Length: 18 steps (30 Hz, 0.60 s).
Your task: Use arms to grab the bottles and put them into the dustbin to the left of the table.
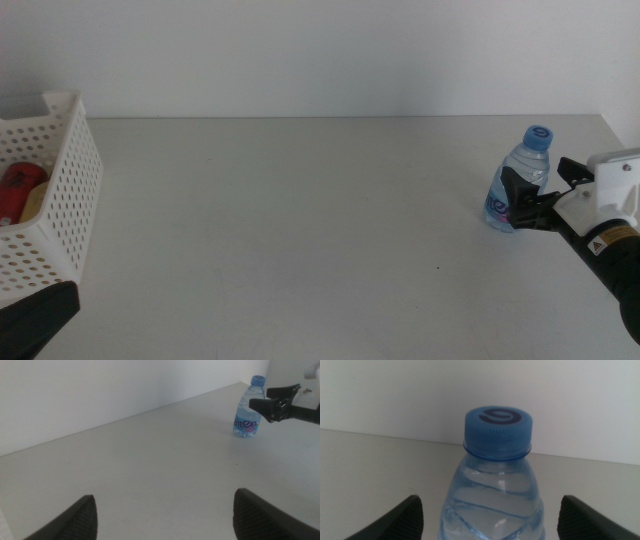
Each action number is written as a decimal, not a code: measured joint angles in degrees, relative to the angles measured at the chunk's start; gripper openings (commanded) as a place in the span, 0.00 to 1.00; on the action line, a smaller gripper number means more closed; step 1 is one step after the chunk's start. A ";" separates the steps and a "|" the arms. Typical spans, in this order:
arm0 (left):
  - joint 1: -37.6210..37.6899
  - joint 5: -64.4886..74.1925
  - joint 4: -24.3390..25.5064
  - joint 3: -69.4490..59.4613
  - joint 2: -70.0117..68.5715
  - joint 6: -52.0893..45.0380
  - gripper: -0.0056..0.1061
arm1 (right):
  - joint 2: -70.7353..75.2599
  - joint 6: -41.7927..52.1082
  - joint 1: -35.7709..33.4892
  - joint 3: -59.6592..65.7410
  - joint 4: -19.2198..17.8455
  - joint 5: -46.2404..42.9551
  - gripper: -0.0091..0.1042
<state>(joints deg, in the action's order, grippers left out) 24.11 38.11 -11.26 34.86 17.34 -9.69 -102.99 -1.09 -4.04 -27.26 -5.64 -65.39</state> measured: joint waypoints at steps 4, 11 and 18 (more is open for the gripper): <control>0.00 0.00 0.00 0.00 0.00 0.00 0.88 | -6.11 0.00 0.00 -5.10 0.00 0.00 0.73; 0.00 0.00 0.00 0.00 0.00 0.00 0.88 | -11.85 0.00 -0.06 -9.91 0.04 0.05 0.53; 0.00 0.00 0.00 0.00 0.00 0.00 0.88 | -10.26 -3.96 -4.61 -10.02 0.06 2.11 0.07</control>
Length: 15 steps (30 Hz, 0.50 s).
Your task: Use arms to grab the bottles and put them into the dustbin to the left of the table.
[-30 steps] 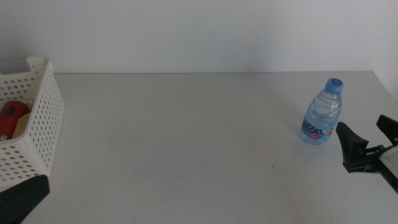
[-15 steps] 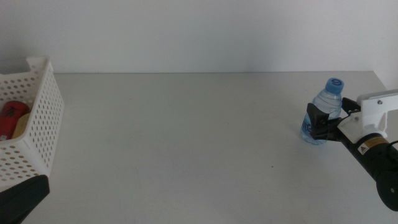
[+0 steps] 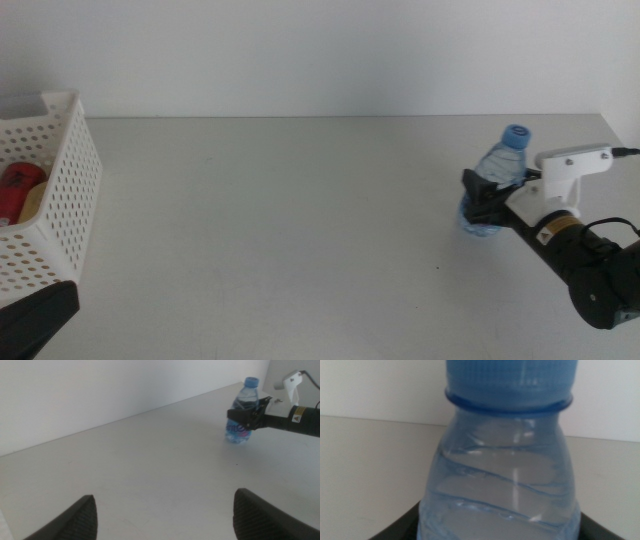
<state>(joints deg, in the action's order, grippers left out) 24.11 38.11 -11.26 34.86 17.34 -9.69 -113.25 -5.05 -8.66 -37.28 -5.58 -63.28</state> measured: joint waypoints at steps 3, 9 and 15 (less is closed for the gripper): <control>0.00 -0.04 0.00 0.00 0.00 0.00 0.88 | 3.11 -3.47 -6.62 -2.09 -4.52 2.80 0.07; 0.00 -0.04 0.00 0.00 0.00 0.00 0.88 | 6.17 -12.86 -21.86 -18.65 -15.56 11.38 0.07; 0.00 -0.04 0.00 0.00 0.00 0.00 0.88 | -0.67 -17.65 -30.09 -31.90 -19.97 24.43 0.07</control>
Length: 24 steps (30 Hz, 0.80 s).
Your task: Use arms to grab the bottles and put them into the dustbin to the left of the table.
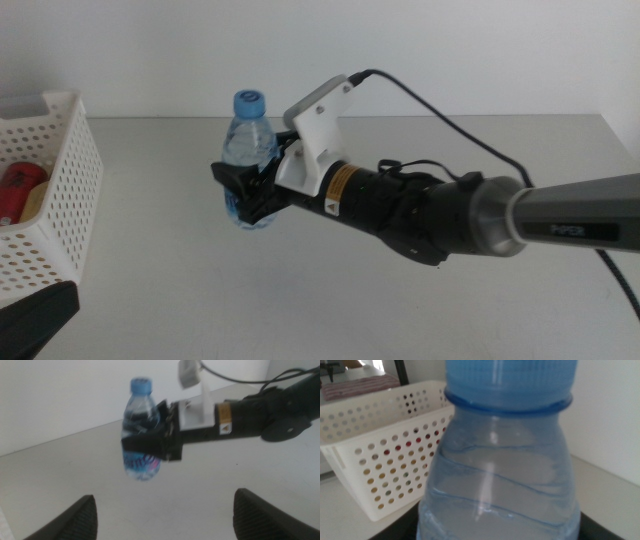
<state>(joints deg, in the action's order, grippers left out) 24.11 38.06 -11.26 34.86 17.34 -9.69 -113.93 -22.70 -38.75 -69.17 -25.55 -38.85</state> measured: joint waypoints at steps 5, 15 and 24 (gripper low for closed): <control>0.00 0.00 0.00 0.00 0.00 0.00 0.88 | -6.08 -0.38 -2.81 -2.45 -0.52 2.01 0.07; 0.00 0.00 0.00 0.00 0.00 0.00 0.88 | -10.14 -0.32 -3.39 -2.72 -0.18 1.86 0.26; 0.00 0.00 0.00 0.00 0.00 0.00 0.88 | -5.10 -0.17 -3.57 4.12 1.63 1.07 0.79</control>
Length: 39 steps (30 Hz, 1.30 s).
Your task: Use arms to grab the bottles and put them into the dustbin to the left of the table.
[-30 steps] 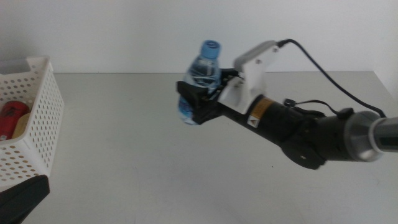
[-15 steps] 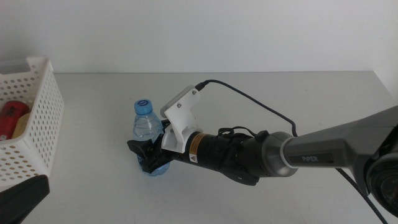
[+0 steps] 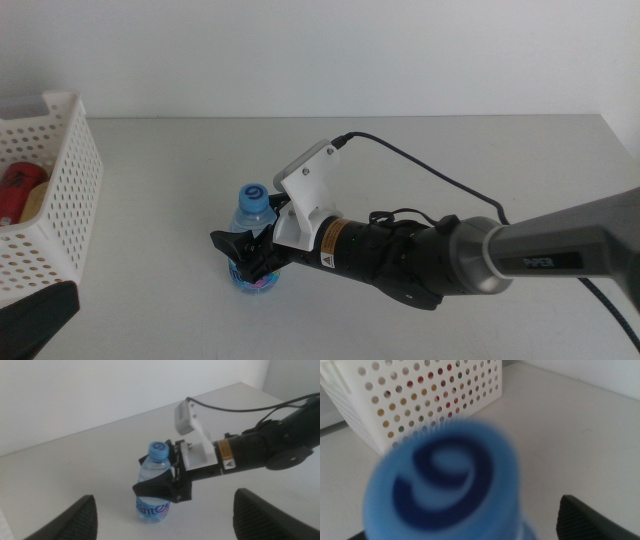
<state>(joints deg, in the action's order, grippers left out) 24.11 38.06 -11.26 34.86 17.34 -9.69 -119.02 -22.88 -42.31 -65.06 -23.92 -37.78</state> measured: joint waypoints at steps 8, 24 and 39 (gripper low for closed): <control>0.00 0.00 0.00 0.00 0.00 0.00 0.88 | 13.39 0.78 0.00 11.51 0.90 -0.80 0.83; 0.00 0.00 0.00 0.00 0.00 0.00 0.88 | 59.50 -0.83 0.00 27.39 1.30 29.96 0.72; 0.00 0.00 0.00 0.00 0.00 0.00 0.88 | 77.35 8.31 0.00 28.11 10.59 57.76 0.67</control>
<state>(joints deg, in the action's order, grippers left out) 24.11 38.06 -11.26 34.86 17.34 -9.69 -41.67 -14.56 -42.31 -36.95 -13.33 19.98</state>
